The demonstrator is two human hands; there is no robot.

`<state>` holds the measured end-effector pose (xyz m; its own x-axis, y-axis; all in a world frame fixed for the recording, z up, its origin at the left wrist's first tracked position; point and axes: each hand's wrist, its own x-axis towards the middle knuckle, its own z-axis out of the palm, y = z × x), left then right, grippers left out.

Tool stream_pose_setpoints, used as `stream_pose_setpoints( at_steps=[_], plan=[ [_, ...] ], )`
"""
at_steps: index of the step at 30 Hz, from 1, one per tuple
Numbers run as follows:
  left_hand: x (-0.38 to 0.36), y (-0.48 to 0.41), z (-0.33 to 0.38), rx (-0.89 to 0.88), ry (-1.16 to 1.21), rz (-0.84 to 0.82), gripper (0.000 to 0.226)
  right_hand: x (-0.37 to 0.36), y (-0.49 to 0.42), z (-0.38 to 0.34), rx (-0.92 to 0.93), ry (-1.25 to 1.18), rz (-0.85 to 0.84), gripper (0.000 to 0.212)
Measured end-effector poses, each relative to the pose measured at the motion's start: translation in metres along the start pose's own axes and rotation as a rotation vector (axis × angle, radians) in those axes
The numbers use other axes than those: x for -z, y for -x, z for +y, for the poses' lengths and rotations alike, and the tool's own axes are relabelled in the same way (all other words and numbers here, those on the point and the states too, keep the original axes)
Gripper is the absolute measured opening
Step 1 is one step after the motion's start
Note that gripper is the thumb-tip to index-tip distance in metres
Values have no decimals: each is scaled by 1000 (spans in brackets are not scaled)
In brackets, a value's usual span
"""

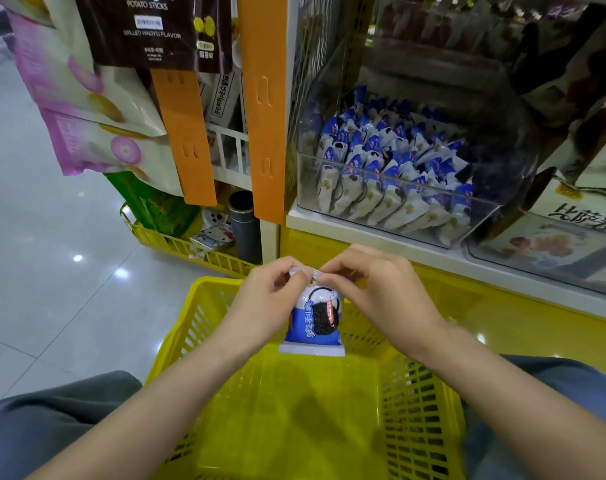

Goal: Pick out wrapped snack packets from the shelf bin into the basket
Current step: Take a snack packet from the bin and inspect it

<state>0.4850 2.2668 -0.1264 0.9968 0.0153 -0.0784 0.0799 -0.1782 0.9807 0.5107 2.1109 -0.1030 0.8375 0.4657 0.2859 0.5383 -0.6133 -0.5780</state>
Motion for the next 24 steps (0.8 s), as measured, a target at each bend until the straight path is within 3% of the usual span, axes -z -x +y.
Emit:
stream_pose_setpoints(
  at_steps=[3,6,7,11,13,16,18,21,24],
  plan=[
    [0,-1,-4,-29,-93,59,6,-1,2,1,2,27,71,7],
    [4,-1,-10,-108,-364,228,11,-1,0,1,-21,-34,203,9],
    [4,-2,-9,-70,-324,230,12,-1,-1,1,-4,-55,235,11],
    [3,-6,7,323,368,34,48,-5,6,1,210,59,190,11],
    [4,-4,9,302,474,-6,44,-10,8,1,328,166,120,11],
    [6,-1,8,219,426,121,28,-15,8,1,398,202,53,14],
    [8,-2,8,183,375,200,25,-18,7,-4,238,67,70,16],
    [7,-2,10,166,360,196,23,-19,3,-12,-238,-364,137,21],
    [5,-1,12,97,375,116,20,-13,-4,-8,-543,-886,-83,29]
  ],
)
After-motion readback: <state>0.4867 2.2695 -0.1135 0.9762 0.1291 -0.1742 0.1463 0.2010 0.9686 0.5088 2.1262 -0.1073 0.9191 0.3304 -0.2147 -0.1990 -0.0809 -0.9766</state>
